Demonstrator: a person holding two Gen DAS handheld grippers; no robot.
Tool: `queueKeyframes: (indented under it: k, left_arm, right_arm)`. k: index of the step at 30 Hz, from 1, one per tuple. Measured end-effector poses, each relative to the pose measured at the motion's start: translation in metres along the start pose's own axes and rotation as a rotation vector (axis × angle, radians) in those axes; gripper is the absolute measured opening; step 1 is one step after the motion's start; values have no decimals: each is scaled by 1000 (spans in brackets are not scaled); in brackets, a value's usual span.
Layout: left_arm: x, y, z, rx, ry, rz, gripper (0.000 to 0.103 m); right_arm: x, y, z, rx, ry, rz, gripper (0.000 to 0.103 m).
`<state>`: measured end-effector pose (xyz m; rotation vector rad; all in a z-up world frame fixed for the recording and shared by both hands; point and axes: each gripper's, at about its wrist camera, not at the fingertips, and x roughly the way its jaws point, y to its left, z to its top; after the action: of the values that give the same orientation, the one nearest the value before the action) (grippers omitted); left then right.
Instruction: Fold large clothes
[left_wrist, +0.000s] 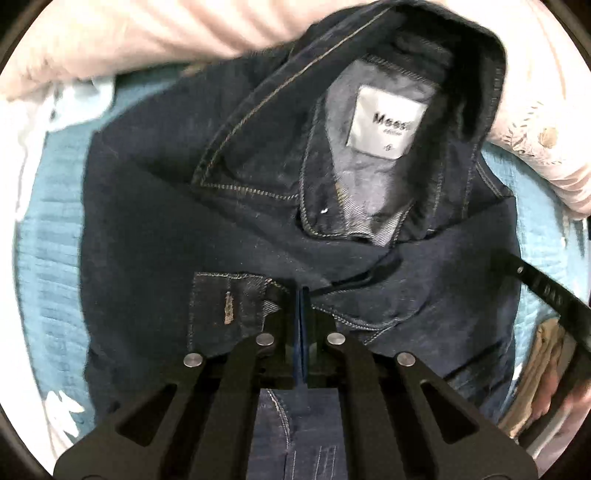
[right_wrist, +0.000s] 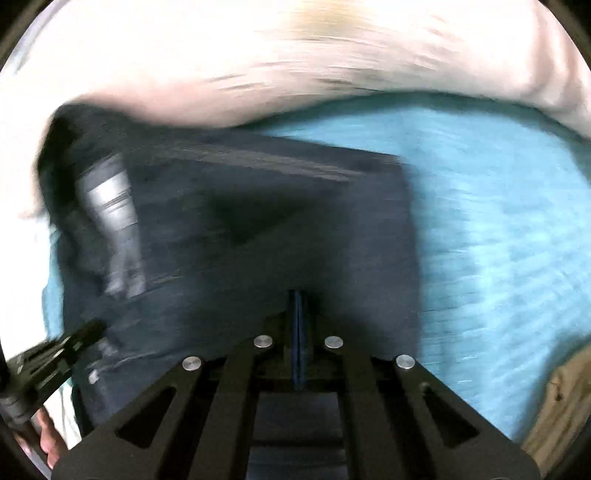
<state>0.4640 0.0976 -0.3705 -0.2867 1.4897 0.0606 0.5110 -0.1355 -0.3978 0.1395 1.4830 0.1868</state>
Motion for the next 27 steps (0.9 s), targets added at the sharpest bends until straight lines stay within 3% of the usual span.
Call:
queueKeyframes:
  k: [4, 7, 8, 13, 15, 16, 17, 19, 21, 22, 23, 24, 26, 27]
  left_arm:
    - [10, 2, 5, -33, -6, 12, 2]
    - [7, -11, 7, 7, -7, 55, 3]
    - [5, -15, 6, 14, -14, 54, 3]
    - [-20, -10, -4, 18, -3, 51, 4]
    - [-31, -10, -10, 13, -20, 65, 4]
    - [-39, -6, -15, 12, -27, 56, 4]
    - [-44, -4, -22, 11, -32, 53, 4]
    - [-55, 3, -32, 5, -39, 73, 4]
    - [-68, 13, -46, -2, -49, 79, 4]
    - [-76, 18, -55, -10, -55, 78, 7]
    - [-81, 14, -64, -15, -59, 79, 17]
    - [-89, 17, -70, -18, -69, 81, 35]
    - [-105, 23, -86, -15, -102, 93, 52]
    - [-114, 25, -93, -13, -118, 102, 53]
  right_arm:
    - [21, -23, 1, 66, 17, 54, 0]
    - [14, -7, -2, 22, -2, -4, 0]
    - [12, -5, -4, 20, -2, -3, 6]
    - [-8, 5, -19, 39, -20, 53, 8]
    - [-21, 11, -26, 30, -34, 55, 29]
    - [-29, 15, -31, 23, -41, 48, 54]
    - [-36, 17, -35, 20, -53, 38, 65]
    - [-59, 24, -46, 9, -119, 17, 67]
    - [-71, 30, -52, -5, -114, 11, 74]
    - [-78, 33, -56, -8, -115, 14, 77]
    - [-85, 34, -64, -14, -128, 16, 77]
    - [-93, 29, -70, -22, -136, 14, 78]
    - [-107, 29, -83, -38, -142, 3, 79]
    - [-116, 25, -85, -38, -143, 5, 79]
